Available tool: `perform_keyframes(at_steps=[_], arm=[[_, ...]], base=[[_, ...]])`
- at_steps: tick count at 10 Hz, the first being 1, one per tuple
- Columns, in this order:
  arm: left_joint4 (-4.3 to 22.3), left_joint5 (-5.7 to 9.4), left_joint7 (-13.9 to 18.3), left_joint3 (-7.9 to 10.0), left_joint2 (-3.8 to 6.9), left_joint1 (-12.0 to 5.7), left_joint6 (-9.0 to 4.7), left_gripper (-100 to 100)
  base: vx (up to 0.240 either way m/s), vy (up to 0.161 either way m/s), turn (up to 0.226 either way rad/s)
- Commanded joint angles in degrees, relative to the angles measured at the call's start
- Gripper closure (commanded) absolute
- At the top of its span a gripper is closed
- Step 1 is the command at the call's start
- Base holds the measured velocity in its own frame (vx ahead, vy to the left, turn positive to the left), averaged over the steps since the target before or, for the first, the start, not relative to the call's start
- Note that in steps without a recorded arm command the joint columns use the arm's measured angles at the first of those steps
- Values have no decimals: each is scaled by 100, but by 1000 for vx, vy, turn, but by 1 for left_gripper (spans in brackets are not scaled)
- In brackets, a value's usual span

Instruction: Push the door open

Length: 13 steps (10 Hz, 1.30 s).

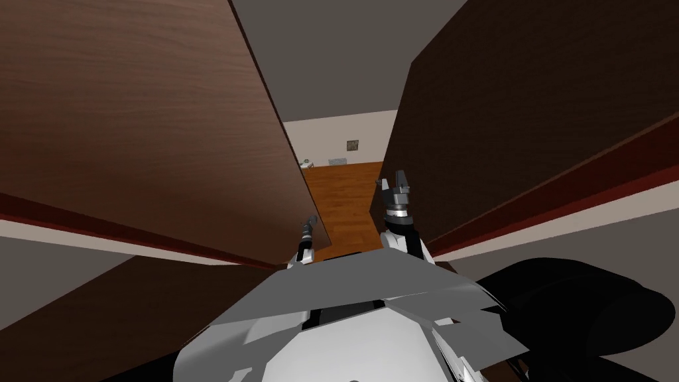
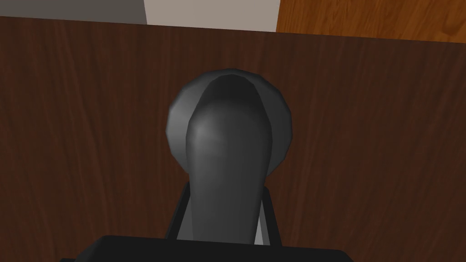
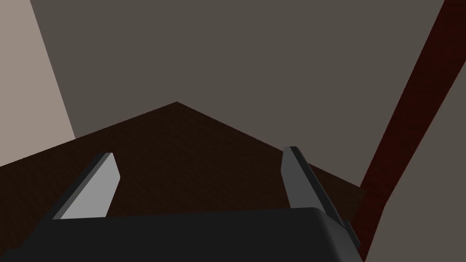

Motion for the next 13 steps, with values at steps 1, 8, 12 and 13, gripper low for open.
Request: perform_keyframes(at_steps=[1,8,12,13], arm=[[148,95,-30,171,98,-81,-91,100],[184,334,-168,583,170,-64,-79,100],[199,436,-227,760,194,-57,-74,100],[203,460,-240,801,199,-55,-72,100]], base=[[221,-82,79],[183,-89,65],[156,-75,52],[194,-82,66]])
